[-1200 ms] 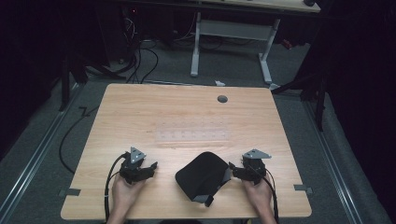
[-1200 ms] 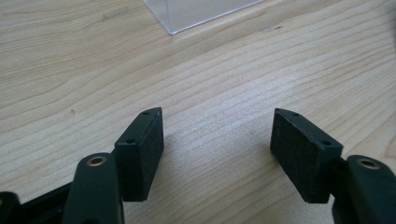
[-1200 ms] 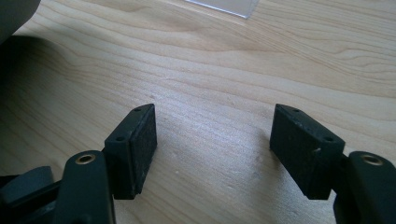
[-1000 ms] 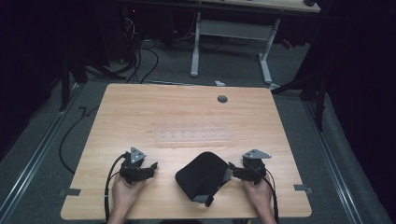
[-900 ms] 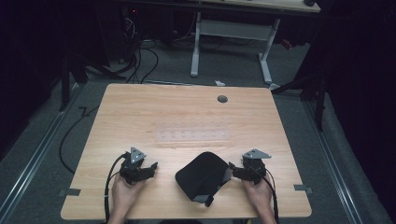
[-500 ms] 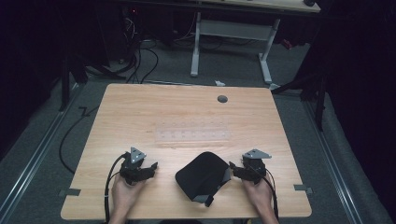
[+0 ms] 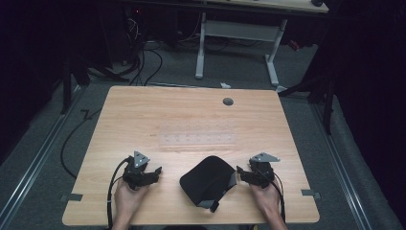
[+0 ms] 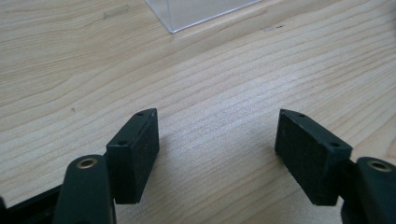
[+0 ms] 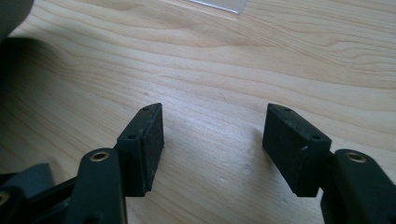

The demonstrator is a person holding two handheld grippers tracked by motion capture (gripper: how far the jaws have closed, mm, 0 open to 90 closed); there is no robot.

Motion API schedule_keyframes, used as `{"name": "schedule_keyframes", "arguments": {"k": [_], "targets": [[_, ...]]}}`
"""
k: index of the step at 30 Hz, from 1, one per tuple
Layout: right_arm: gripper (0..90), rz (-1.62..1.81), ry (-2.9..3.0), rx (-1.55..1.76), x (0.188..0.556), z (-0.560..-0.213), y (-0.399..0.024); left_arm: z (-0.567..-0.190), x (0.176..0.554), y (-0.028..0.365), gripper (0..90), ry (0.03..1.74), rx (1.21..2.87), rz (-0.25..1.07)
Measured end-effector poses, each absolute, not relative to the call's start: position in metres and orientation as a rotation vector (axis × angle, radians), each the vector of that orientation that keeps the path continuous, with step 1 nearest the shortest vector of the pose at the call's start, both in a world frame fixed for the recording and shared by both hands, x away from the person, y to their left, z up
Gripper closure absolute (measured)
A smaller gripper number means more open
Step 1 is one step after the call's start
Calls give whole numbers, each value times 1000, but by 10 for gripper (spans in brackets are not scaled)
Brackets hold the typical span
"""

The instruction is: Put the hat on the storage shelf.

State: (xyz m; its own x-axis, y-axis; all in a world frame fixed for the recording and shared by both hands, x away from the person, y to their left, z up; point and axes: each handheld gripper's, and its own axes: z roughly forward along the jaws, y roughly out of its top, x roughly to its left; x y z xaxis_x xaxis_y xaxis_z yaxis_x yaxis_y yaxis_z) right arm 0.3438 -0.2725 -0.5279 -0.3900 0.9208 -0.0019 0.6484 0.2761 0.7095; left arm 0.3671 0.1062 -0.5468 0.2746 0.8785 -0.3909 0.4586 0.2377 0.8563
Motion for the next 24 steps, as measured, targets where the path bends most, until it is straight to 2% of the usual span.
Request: {"name": "schedule_keyframes", "arguments": {"k": [17,24], "targets": [[477,1059,2082,1446,319,-508,-291,-547,367,106,303,1354,1393,459],[483,1132,2076,1395,305,-492,-290,-547,367,106,303,1355,1393,458]]}}
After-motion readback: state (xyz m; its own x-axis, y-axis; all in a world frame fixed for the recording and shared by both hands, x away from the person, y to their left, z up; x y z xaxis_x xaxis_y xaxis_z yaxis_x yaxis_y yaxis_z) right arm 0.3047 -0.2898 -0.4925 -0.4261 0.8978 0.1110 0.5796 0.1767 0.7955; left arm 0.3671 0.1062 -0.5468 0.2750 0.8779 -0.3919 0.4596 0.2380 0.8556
